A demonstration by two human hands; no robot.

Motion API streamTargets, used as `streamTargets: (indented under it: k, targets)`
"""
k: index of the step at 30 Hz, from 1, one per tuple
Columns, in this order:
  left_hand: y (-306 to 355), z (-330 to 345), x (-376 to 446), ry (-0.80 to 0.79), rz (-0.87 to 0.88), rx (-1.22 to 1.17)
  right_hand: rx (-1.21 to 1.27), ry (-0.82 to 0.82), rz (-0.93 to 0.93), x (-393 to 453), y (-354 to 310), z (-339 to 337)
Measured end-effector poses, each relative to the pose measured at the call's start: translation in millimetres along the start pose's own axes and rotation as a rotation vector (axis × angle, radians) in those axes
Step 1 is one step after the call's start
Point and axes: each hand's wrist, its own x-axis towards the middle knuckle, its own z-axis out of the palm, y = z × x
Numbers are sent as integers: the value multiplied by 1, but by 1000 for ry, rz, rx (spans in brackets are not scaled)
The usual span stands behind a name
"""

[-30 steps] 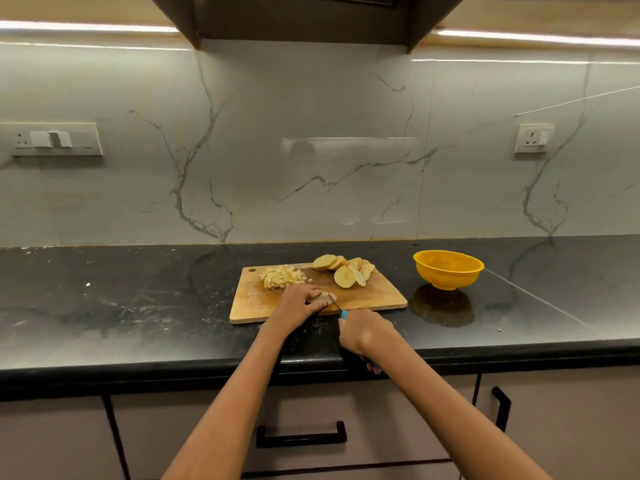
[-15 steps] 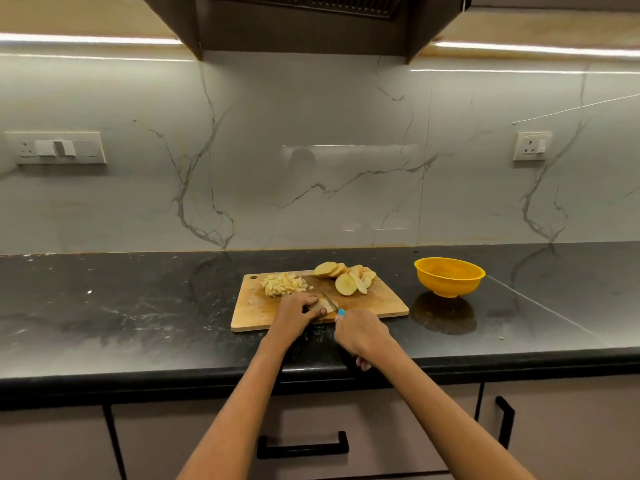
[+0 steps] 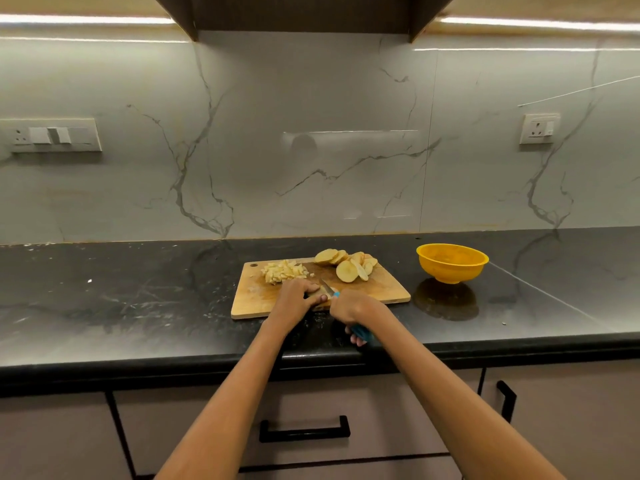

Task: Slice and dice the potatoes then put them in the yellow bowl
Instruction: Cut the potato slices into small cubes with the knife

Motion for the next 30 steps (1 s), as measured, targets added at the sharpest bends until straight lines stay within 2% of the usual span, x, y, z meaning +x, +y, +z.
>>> streamTargets:
  k: [2, 5, 8, 10, 14, 20, 26, 30]
  targets:
    - [1, 0, -1, 2, -8, -10, -44, 32, -18, -9, 3, 6]
    - [0, 4, -2, 6, -30, -27, -306, 182, -106, -24, 18, 21]
    - [3, 4, -4, -5, -50, -5, -445, 276, -108, -38, 33, 30]
    - [6, 2, -6, 25, -62, -12, -431, 312, -109, -40, 35, 26]
    - [4, 3, -8, 58, -107, -34, -221, 366, -128, -25, 28, 14]
    - [4, 1, -7, 70, -89, -43, -96, 264, -99, 0, 15, 19]
    - [1, 1, -5, 89, -57, -64, -73, 193, -65, -1, 9, 17]
    - [1, -2, -4, 56, -41, -60, -25, 48, 23, 1, 2, 10]
